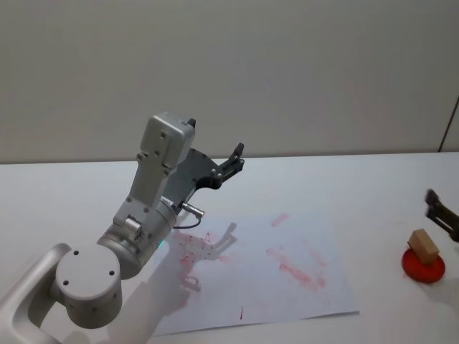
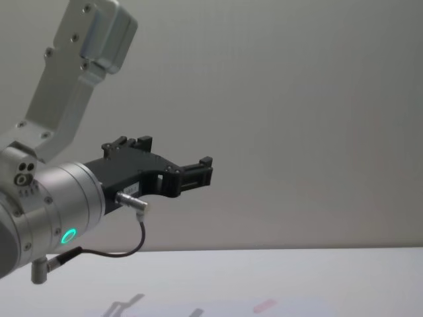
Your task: Use the one hand to pick up the stamp and affix it onto the A4 paper.
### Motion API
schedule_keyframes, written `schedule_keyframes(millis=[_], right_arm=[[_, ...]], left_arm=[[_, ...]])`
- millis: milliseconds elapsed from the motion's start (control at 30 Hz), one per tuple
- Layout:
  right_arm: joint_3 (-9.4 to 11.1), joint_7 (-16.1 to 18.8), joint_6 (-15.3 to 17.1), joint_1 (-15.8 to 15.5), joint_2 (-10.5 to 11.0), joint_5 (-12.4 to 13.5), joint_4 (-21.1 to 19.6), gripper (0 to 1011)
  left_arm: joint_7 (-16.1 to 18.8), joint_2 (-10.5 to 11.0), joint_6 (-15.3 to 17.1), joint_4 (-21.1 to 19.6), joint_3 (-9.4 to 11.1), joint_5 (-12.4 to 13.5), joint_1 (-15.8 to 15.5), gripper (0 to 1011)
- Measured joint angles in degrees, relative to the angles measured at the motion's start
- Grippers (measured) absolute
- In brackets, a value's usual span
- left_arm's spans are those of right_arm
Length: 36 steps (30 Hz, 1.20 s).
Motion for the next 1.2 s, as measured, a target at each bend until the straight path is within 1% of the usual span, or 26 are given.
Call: schedule_keyframes(millis=[33, 67, 167, 267, 433, 467, 533, 700, 733, 800, 900, 1200], right_arm=[[0.0, 0.0, 0.0, 0.0, 0.0, 0.0, 0.0, 1001], [0.64, -0.15, 0.28, -1.07, 0.85, 0.93, -0.28, 1001], [1.61, -0.19, 0.95, -2.61, 2.07, 2.19, -0.66, 1001], [2.79, 0.31, 2.29, -4.49, 3.7, 3.82, -1.02, 1001], [3.58, 1.6, 4.39, -5.76, 5.1, 5.2, -1.1, 1001], [3.58, 1.6, 4.39, -5.76, 5.1, 5.2, -1.1, 1001], [3.68, 2.29, 5.36, -5.9, 5.44, 5.5, -1.01, 1001], [3.52, 3.78, 7.6, -5.43, 5.67, 5.62, -0.34, 1001], [3.52, 3.78, 7.6, -5.43, 5.67, 5.62, -0.34, 1001], [3.15, 4.58, 8.81, -4.72, 5.52, 5.39, 0.17, 1001], [2.85, 5.08, 9.57, -4.1, 5.27, 5.06, 0.59, 1001], [1.14, 7.1, 12.15, -0.42, 3.49, 2.84, 2.97, 1001]], left_arm=[[0.0, 0.0, 0.0, 0.0, 0.0, 0.0, 0.0, 1001], [0.0, 0.0, 0.0, 0.0, 0.0, 0.0, 0.0, 1001], [0.0, 0.0, 0.0, 0.0, 0.0, 0.0, 0.0, 1001], [0.0, 0.0, 0.0, 0.0, 0.0, 0.0, 0.0, 1001], [0.0, 0.0, 0.0, 0.0, 0.0, 0.0, 0.0, 1001], [0.0, 0.0, 0.0, 0.0, 0.0, 0.0, 0.0, 1001], [0.0, 0.0, 0.0, 0.0, 0.0, 0.0, 0.0, 1001], [0.0, 0.0, 0.0, 0.0, 0.0, 0.0, 0.0, 1001], [0.0, 0.0, 0.0, 0.0, 0.0, 0.0, 0.0, 1001], [0.0, 0.0, 0.0, 0.0, 0.0, 0.0, 0.0, 1001], [0.0, 0.0, 0.0, 0.0, 0.0, 0.0, 0.0, 1001], [0.0, 0.0, 0.0, 0.0, 0.0, 0.0, 0.0, 1001]])
